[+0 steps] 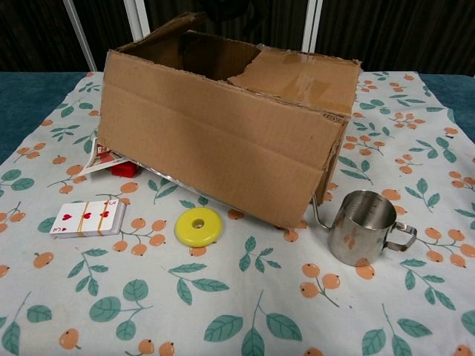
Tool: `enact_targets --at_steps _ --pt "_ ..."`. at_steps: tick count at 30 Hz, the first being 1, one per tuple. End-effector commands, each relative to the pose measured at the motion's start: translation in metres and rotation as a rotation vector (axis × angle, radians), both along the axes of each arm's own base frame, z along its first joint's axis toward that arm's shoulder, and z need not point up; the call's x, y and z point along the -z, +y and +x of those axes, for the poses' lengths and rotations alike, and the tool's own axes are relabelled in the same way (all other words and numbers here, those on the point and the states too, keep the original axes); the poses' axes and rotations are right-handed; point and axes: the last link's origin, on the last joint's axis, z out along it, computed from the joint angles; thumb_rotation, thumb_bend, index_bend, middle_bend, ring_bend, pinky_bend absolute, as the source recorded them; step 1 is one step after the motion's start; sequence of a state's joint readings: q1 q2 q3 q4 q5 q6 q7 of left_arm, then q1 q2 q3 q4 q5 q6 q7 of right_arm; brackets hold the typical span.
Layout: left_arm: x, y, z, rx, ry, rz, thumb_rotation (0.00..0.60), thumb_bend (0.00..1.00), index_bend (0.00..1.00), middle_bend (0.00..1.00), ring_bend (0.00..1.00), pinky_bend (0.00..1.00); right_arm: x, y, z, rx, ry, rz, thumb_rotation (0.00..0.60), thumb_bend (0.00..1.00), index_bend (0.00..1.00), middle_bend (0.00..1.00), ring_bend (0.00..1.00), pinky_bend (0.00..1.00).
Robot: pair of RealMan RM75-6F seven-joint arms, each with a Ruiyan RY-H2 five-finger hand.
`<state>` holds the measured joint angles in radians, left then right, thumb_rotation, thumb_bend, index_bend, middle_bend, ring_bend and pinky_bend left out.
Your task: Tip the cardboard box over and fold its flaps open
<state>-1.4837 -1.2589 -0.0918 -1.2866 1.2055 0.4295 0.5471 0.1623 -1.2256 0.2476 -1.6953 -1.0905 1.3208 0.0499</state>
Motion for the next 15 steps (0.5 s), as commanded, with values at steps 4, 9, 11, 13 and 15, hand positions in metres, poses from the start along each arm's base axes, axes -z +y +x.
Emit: enact_targets --at_steps 4,9,11,13,15 --pt "-0.022 -0.001 0.000 0.014 0.030 0.033 0.600 1.00 0.39 0.65 0.30 0.29 0.000 0.000 0.001 -0.002 -0.001 -0.004 0.600 0.35 0.02 0.00 0.04 0.24" --pt "-0.043 0.000 0.000 0.020 0.040 0.072 0.600 1.00 0.39 0.65 0.30 0.29 -0.001 0.000 0.000 -0.001 -0.001 -0.008 0.600 0.35 0.02 0.00 0.04 0.24" --pt "-0.052 0.000 -0.001 0.018 0.041 0.088 0.600 1.00 0.39 0.65 0.30 0.29 -0.001 -0.001 0.000 0.001 -0.002 -0.011 0.600 0.35 0.02 0.00 0.04 0.24" --pt "-0.061 0.001 -0.002 0.015 0.044 0.104 0.600 1.00 0.39 0.65 0.30 0.29 -0.002 -0.001 0.000 0.003 -0.006 -0.013 0.600 0.35 0.02 0.00 0.04 0.24" --pt "-0.067 0.000 -0.004 0.011 0.049 0.116 0.600 1.00 0.39 0.65 0.30 0.29 -0.002 -0.001 0.000 0.003 -0.011 -0.014 0.600 0.35 0.02 0.00 0.04 0.24"
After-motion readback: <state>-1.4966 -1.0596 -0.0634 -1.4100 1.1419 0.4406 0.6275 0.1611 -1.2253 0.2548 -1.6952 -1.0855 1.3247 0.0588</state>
